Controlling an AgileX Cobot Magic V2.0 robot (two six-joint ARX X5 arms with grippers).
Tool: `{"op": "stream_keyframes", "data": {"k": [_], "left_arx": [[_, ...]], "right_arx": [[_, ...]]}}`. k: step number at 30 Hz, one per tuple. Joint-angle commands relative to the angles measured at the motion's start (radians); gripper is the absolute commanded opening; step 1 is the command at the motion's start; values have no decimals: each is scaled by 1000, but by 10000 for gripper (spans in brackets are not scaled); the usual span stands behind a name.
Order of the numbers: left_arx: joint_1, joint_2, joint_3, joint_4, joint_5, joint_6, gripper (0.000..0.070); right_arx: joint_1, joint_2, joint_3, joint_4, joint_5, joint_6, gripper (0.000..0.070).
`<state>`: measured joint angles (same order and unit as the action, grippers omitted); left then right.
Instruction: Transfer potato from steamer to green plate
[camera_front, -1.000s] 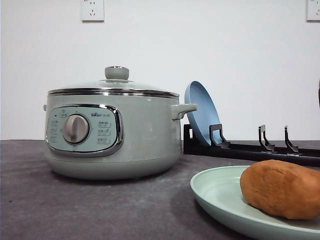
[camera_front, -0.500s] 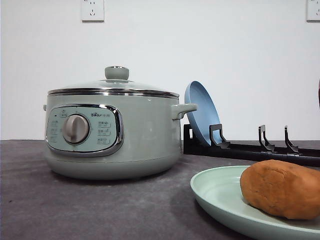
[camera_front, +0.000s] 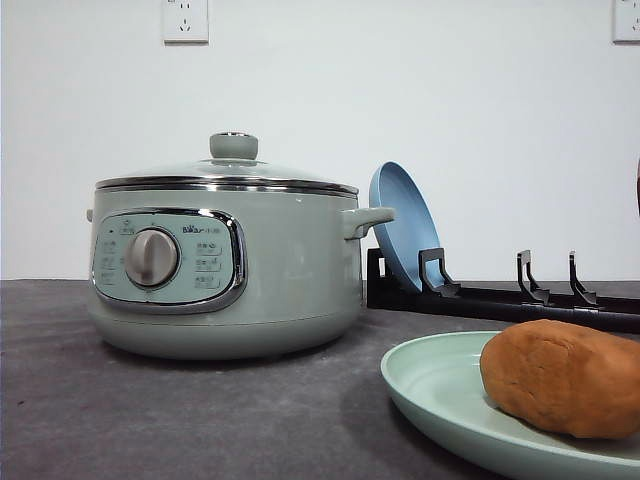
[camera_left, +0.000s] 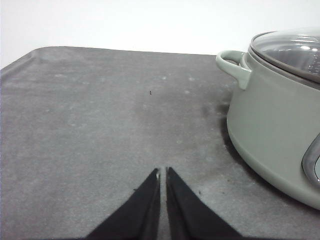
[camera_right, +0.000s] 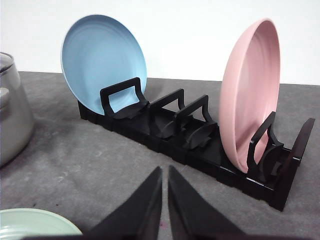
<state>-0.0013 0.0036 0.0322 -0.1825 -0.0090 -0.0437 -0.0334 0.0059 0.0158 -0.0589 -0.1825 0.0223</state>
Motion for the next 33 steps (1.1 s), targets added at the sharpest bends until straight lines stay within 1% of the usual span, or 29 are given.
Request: {"op": "stream_keyframes", "data": {"k": [1,33], "left_arx": [[-1,0,-20,-6,-3,-2,16],[-1,0,-20,-6,-3,-2,16]], "right_arx": [[1,-2,-4,14,0,-8,9],[1,-2,-5,14,0,-8,9]]}}
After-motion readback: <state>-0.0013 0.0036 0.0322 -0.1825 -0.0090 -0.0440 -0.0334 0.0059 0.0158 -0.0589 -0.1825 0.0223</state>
